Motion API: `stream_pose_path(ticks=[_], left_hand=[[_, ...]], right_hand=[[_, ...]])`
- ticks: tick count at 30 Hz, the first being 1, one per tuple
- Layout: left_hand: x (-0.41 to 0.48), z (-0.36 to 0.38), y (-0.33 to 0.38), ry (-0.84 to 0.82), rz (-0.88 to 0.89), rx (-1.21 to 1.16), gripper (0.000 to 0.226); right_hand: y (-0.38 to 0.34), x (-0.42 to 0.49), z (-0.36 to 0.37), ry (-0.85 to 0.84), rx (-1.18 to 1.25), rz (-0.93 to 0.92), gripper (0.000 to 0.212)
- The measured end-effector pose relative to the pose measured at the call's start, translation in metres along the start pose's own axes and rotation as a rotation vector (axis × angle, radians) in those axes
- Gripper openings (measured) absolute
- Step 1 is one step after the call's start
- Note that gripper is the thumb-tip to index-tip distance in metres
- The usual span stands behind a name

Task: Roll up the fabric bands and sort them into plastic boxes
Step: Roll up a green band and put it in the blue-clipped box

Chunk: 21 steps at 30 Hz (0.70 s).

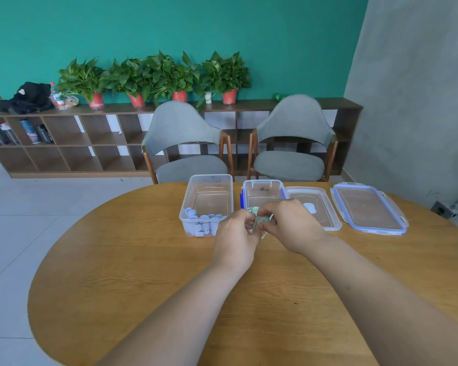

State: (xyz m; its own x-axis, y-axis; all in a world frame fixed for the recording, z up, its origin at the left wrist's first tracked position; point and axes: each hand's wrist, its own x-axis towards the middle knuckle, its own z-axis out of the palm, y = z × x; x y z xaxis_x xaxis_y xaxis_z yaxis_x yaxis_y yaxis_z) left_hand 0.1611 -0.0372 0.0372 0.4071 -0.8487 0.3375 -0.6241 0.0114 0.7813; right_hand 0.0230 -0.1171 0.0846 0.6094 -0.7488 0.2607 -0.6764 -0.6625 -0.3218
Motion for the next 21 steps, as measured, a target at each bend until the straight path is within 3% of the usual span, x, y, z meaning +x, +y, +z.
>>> stream_pose_path(ticks=[11,21], left_hand=[[0.056,0.006,0.007,-0.017,0.027,0.023,0.018],[0.093,0.006,-0.011,-0.190,0.102,0.226,0.046]], right_hand=[[0.016,0.052,-0.017,-0.005,-0.035,-0.050,0.015],[0.044,0.095,-0.004,-0.043,-0.100,0.005,0.023]])
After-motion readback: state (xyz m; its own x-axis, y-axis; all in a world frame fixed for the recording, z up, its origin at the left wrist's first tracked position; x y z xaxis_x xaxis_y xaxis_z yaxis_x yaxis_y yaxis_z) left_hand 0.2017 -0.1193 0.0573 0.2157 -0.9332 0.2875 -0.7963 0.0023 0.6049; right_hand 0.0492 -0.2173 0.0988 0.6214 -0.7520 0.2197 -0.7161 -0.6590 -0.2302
